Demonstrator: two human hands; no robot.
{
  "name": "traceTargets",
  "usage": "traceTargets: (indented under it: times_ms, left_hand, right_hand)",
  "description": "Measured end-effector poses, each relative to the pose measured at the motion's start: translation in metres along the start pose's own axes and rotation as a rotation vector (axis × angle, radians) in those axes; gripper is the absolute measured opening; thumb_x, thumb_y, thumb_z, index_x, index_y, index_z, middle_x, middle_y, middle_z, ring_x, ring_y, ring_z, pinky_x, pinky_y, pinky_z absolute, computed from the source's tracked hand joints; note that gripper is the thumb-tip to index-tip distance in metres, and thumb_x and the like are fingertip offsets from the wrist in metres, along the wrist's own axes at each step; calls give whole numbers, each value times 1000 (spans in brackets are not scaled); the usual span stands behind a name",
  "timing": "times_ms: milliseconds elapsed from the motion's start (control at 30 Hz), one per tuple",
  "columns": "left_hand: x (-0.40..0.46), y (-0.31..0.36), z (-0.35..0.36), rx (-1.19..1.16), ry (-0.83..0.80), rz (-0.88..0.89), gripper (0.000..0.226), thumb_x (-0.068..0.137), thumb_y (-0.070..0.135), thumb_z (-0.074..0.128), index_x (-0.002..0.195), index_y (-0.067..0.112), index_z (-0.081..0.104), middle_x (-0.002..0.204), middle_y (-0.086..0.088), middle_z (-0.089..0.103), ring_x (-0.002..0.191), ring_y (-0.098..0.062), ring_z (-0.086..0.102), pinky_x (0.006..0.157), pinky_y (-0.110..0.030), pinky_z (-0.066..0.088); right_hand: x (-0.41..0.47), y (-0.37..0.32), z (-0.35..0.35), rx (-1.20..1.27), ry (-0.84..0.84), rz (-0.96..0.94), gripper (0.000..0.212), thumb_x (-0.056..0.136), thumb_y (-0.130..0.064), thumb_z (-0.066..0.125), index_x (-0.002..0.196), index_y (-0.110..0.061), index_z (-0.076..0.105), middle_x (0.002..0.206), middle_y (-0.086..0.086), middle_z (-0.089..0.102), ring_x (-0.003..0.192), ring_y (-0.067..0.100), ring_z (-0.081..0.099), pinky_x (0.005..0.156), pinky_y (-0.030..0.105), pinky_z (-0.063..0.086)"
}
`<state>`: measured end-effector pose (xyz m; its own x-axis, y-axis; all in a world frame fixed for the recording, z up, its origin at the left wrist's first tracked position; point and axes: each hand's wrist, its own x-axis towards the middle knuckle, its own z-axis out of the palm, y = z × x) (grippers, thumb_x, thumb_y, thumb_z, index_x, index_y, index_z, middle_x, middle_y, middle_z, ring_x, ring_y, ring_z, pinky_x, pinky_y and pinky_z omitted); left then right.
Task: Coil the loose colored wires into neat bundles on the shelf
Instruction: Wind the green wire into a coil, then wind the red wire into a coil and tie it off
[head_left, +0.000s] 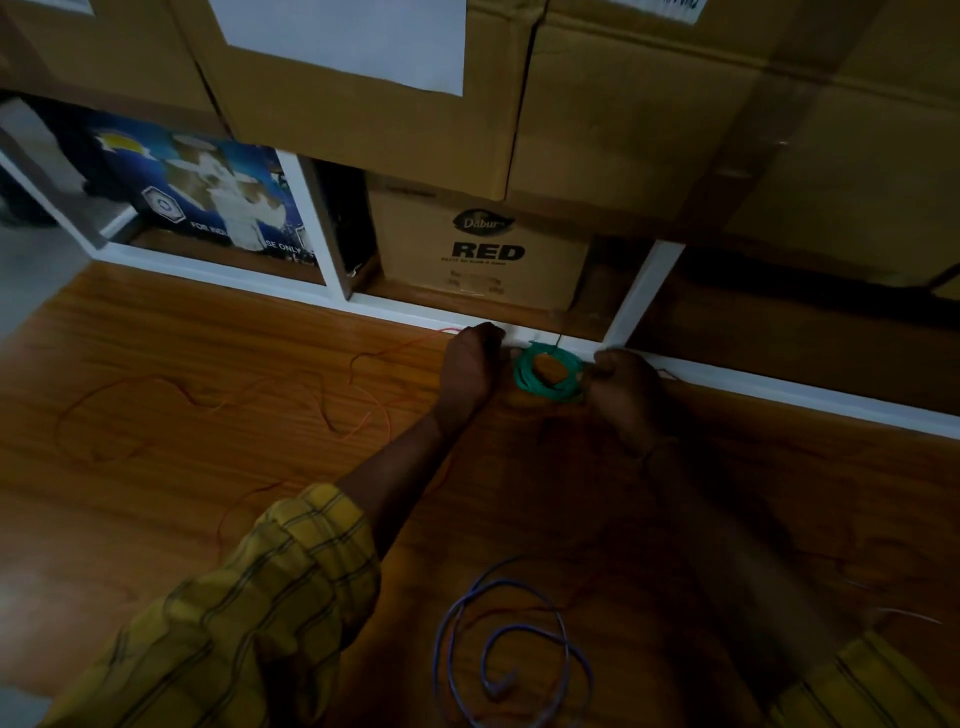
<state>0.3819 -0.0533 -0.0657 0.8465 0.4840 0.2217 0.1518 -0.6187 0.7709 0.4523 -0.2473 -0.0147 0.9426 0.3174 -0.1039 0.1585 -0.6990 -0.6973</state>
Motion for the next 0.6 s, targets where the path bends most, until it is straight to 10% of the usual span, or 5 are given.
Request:
traceTargets:
  times_ms: [367,467,600]
  left_hand:
    - [-129,16,-62,-352,-71,-159,8,99,27,71,95,21,68,89,6,70,84,-9,67,73,-30,52]
    - [-163,12,-80,-390,-68,-196,17,94,35,71,94,17,70,87,2,73,82,-20,71,74,-44,60]
    - [-185,-4,-109,-423,-51,-280,15,91,34,72,91,19,72,86,-3,76,85,-28,75,79,-55,61]
  right_hand:
    - [-93,-14,20,268,76,-54,42,97,1,61,137,-10,59,139,2,59,126,12,56,82,1,39]
    - [-116,-27,41,319,7,-66,45,96,2,61,138,-14,58,140,-2,59,126,10,56,100,18,45]
    - [-137,-53,77,301,-127,-136,41,96,6,59,134,-9,61,123,-6,61,115,7,57,77,-2,42]
